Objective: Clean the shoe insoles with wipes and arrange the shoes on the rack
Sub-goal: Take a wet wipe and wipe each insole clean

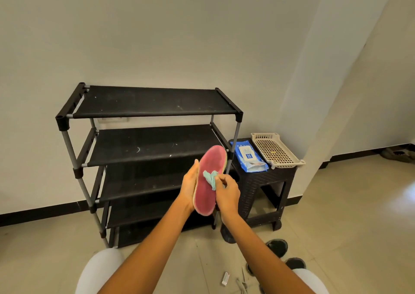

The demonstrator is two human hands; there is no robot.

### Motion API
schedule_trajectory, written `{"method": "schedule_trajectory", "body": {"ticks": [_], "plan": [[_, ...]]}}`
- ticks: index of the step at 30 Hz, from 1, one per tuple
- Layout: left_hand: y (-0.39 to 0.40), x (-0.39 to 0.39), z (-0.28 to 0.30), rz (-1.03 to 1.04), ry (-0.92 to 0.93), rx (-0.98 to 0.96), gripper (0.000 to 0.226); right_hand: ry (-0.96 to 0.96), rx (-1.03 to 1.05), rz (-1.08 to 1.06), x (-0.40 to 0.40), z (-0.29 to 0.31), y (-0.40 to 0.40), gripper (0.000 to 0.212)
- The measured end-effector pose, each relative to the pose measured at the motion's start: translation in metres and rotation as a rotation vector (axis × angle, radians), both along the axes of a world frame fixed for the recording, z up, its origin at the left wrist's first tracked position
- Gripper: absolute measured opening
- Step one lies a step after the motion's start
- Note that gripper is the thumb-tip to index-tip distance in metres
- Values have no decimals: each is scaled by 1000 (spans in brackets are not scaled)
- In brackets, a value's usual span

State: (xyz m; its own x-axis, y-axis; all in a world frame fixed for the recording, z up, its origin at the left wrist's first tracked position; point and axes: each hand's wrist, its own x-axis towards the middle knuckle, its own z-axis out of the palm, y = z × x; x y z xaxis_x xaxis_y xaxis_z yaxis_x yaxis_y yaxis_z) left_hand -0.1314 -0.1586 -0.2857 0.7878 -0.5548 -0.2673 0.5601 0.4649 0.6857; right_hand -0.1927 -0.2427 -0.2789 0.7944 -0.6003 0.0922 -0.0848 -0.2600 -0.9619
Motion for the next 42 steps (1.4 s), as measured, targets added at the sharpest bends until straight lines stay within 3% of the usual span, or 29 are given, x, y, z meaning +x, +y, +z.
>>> {"method": "schedule_trajectory", "body": {"ticks": [2,4,7,10,13,17,21,27,29,33,37,42], "plan": [[-1,-9,-7,-27,1,32,51,34,-141,-22,7,-1,2,16],[1,-14,-13,-49,35,9,45,111,-467,1,6,-5,5,24],[7,-9,-15,1,123,-80,52,13,-725,102,-6,-12,8,21],[12,0,-21,26,192,-179,62,-110,-760,294,-22,-18,7,15],[14,1,-26,31,179,-108,61,-139,-779,459,-30,-11,-6,16],[4,-3,-27,20,104,-35,45,-113,-497,181,-7,10,-17,11],[-6,-4,-15,-9,84,-61,39,68,-772,226,12,7,-10,22],[2,15,-23,34,222,-126,58,-81,-910,434,-14,1,-5,21],[1,16,-18,10,216,-98,57,-53,-879,464,-21,5,-14,26],[-10,9,-1,6,97,56,47,20,-604,151,-5,20,-34,20],[-25,8,12,-16,111,33,42,168,-801,251,7,29,-36,28],[-39,23,14,-10,190,-71,48,-81,-993,292,-14,17,-35,23]]}}
